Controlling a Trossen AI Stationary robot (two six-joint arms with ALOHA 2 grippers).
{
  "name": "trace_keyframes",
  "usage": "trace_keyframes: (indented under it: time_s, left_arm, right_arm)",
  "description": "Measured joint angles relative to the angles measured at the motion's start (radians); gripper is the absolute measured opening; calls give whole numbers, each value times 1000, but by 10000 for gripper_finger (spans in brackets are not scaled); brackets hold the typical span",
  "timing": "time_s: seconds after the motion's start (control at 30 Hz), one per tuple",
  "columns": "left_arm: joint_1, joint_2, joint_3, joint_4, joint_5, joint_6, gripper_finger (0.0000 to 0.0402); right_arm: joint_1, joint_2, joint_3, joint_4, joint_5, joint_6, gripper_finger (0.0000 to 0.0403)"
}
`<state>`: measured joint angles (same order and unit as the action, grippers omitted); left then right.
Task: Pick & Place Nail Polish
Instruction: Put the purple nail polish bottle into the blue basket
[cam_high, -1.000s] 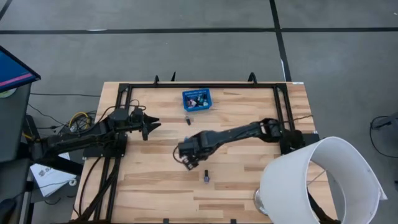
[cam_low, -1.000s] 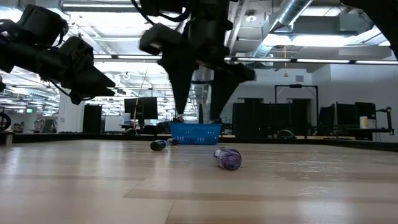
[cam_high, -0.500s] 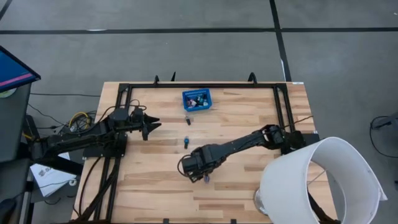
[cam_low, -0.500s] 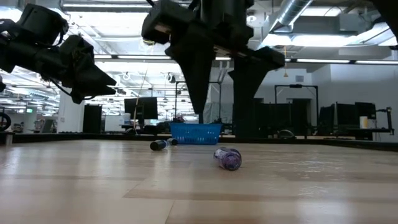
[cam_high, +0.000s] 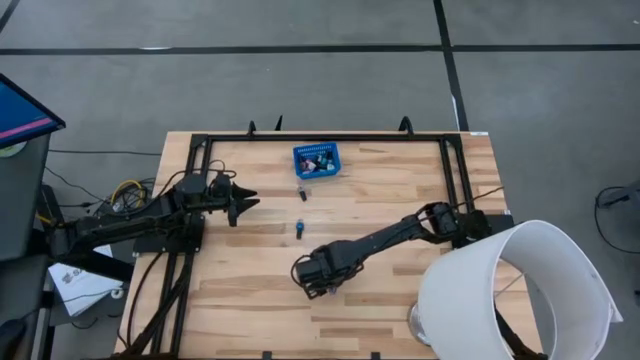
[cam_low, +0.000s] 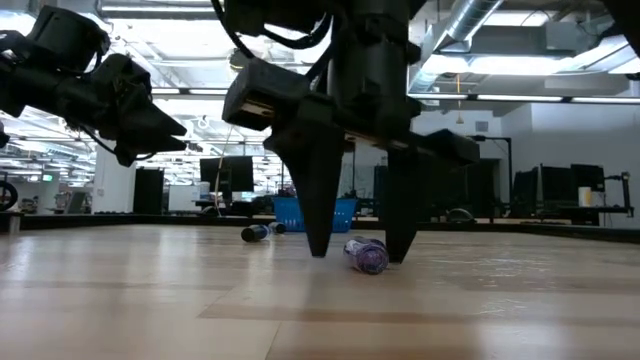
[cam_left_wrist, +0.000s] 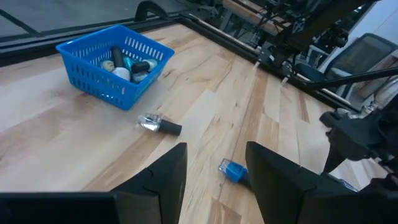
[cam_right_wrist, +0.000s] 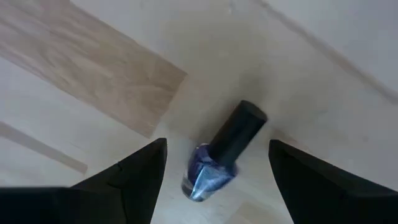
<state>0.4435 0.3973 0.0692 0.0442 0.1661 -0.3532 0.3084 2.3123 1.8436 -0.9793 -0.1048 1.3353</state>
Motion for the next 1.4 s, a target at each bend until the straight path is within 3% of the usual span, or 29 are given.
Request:
trace_keyframes:
  time_s: [0.17,0.5,0.67,0.93,1.13,1.3,1.4]
  left_arm:
    - [0,0,0,1,0,0,159]
    - [0,0,0,1,0,5,159]
    - [0,0,0,1,0,5,159]
    - [0,0,0,1,0,5,159]
    - [0,0,0,1,0,5,159]
    - [0,0,0,2,0,5,159]
    - [0,0,0,2,0,5,159]
  right_arm:
    - [-2,-6,-36,40,-28,25,252]
    - [-15,-7,-50,24,-33,2,121]
    - [-23,-5,-49,54,-33,-36,82]
    - [-58,-3,-49,46,-49,-124,44]
    - [-96,-15,-51,44,-44,-206,44]
    - [-166,-60,-54,22,68,-289,44]
    - [-219,-111,-52,19,84,-350,44]
